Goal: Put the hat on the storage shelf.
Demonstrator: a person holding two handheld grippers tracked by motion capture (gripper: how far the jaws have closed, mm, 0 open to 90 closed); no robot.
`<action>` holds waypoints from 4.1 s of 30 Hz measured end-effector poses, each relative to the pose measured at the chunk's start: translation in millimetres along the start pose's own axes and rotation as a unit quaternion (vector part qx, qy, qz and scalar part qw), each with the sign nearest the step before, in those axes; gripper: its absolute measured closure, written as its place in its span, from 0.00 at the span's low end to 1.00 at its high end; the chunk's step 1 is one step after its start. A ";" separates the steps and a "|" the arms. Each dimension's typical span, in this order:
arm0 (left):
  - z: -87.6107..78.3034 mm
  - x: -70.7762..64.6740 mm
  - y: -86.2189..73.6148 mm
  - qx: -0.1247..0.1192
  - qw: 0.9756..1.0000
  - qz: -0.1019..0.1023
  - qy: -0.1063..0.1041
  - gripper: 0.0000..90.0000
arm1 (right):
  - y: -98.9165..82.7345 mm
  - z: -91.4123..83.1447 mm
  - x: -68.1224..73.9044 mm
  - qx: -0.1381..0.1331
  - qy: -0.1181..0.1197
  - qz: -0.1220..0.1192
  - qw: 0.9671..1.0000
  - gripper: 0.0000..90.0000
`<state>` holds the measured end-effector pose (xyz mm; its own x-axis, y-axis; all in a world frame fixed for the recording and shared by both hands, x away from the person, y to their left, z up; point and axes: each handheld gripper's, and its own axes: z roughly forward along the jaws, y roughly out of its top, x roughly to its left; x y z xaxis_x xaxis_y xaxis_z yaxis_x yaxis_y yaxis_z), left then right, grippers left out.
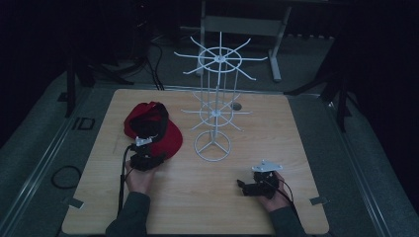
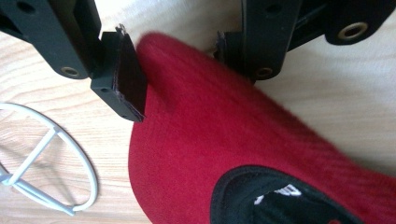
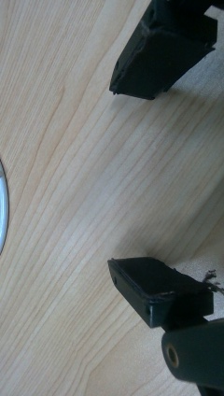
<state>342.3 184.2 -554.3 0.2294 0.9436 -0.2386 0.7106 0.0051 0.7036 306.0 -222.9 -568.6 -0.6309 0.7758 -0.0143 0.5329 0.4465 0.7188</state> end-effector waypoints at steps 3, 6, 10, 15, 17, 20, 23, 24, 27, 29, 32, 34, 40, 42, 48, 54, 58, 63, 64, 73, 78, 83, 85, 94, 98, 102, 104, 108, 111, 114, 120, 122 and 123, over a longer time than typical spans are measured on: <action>2.7 -0.9 0.6 -0.010 1.000 0.014 0.019 0.61 | 0.0 -0.1 0.1 0.000 0.000 0.001 1.000 0.14; 5.0 1.2 2.6 -0.013 0.999 0.016 0.028 0.60 | 0.0 0.0 0.0 0.000 0.000 0.000 1.000 0.14; 7.7 7.9 6.1 -0.012 1.000 0.006 0.026 0.62 | 0.1 -0.1 0.1 0.001 0.000 0.001 1.000 0.14; 7.2 11.1 8.6 -0.018 1.000 0.007 0.017 0.71 | 0.1 -0.2 0.1 0.001 0.000 0.001 1.000 0.14; 6.8 10.6 8.6 -0.021 1.000 0.013 0.016 0.74 | 0.1 -0.2 0.1 0.001 0.000 0.001 1.000 0.14; 5.0 9.9 8.2 -0.027 0.999 0.015 0.011 0.79 | 0.1 -0.2 0.2 0.001 0.000 0.001 1.000 0.14; 3.2 8.5 7.2 -0.033 0.999 0.023 0.007 0.84 | 0.0 -0.1 0.1 0.001 0.000 0.001 1.000 0.14; 3.0 8.6 6.3 -0.038 0.999 0.021 0.005 0.85 | 0.0 -0.1 0.1 0.000 0.000 0.001 1.000 0.14; 1.4 10.6 4.2 -0.048 0.999 0.017 0.000 0.89 | 0.0 0.0 0.0 0.000 0.000 0.000 1.000 0.14; -0.2 11.9 2.9 -0.055 0.998 0.017 -0.002 0.93 | 0.0 0.0 0.0 0.000 0.000 0.000 1.000 0.14; -1.8 11.6 0.8 -0.064 0.997 0.032 -0.004 0.95 | 0.0 0.0 0.0 0.000 0.000 0.000 1.000 0.14; -2.1 13.2 -0.4 -0.069 0.997 0.025 -0.009 0.95 | 0.0 0.0 0.0 0.000 0.000 0.000 1.000 0.14; -4.8 14.2 -2.4 -0.088 0.996 0.028 -0.010 0.96 | 0.0 0.0 0.0 0.000 0.000 0.000 1.000 0.14; -5.7 14.4 -2.4 -0.092 0.995 0.024 -0.014 0.96 | 0.0 0.0 0.0 0.000 0.000 0.000 1.000 0.14; -14.7 13.1 -0.6 -0.120 0.993 0.022 -0.007 0.96 | 0.0 0.0 0.0 0.000 0.000 0.000 1.000 0.14; -27.6 13.1 4.7 -0.141 0.990 0.021 -0.002 0.96 | 0.0 0.0 0.0 0.000 0.000 0.000 1.000 0.14; -34.5 12.3 8.1 -0.152 0.988 0.024 0.001 0.96 | 0.0 0.0 0.1 0.000 0.000 0.000 1.000 0.14; -43.3 12.0 11.2 -0.162 0.986 0.030 0.009 0.96 | 0.0 0.0 0.1 0.000 0.000 0.000 1.000 0.14; -45.1 11.9 12.1 -0.165 0.986 0.031 0.011 0.96 | 0.0 0.0 0.1 0.000 0.000 0.000 1.000 0.14; -62.2 12.3 21.1 -0.187 0.982 0.028 0.016 0.96 | 0.1 0.0 0.1 0.000 0.000 0.001 1.000 0.14; -69.3 11.9 25.9 -0.196 0.980 0.031 0.020 0.96 | 0.1 -0.1 0.0 0.000 0.000 0.000 1.000 0.14; -75.4 10.3 29.2 -0.203 0.978 0.031 0.026 0.95 | 0.1 -0.1 0.0 0.000 0.000 0.000 1.000 0.14; -78.0 10.3 30.0 -0.203 0.978 0.029 0.027 0.95 | 0.1 -0.1 0.1 0.000 0.000 0.001 1.000 0.14; -91.0 8.2 35.3 -0.219 0.975 0.032 0.031 0.95 | 0.1 -0.1 0.2 0.000 0.000 0.002 1.000 0.14; -95.5 6.2 37.9 -0.224 0.973 0.038 0.034 0.95 | 0.1 0.0 0.1 0.000 0.000 0.001 1.000 0.14; -99.6 4.7 40.7 -0.229 0.972 0.040 0.034 0.95 | 0.1 0.1 0.1 0.000 0.000 0.001 1.000 0.14; -101.7 3.9 42.1 -0.232 0.971 0.041 0.034 0.95 | 0.1 0.0 0.1 0.000 0.000 0.001 1.000 0.14; -105.1 2.3 43.8 -0.239 0.970 0.040 0.032 0.95 | 0.2 0.1 0.2 -0.001 0.000 0.002 1.000 0.14; -107.4 1.4 45.5 -0.241 0.969 0.041 0.032 0.95 | 0.1 0.0 0.2 0.000 0.000 0.002 1.000 0.14; -110.8 0.0 48.0 -0.245 0.968 0.043 0.032 0.95 | 0.1 0.1 0.2 -0.001 0.000 0.002 1.000 0.14; -118.1 -3.0 53.0 -0.254 0.966 0.044 0.028 0.95 | 0.1 0.1 0.2 -0.001 0.000 0.002 1.000 0.14; -120.5 -3.8 54.4 -0.256 0.965 0.047 0.027 0.95 | 0.1 0.1 0.2 -0.001 0.000 0.002 1.000 0.14; -121.6 -4.4 55.3 -0.258 0.965 0.047 0.028 0.95 | 0.1 0.1 0.2 -0.001 0.000 0.002 1.000 0.14</action>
<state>299.7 220.5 -433.0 0.2304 0.9642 -0.1314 0.2591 0.0694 0.9634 306.0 -222.6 -568.5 -0.6290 0.7773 -0.0119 0.5343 0.4434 0.7197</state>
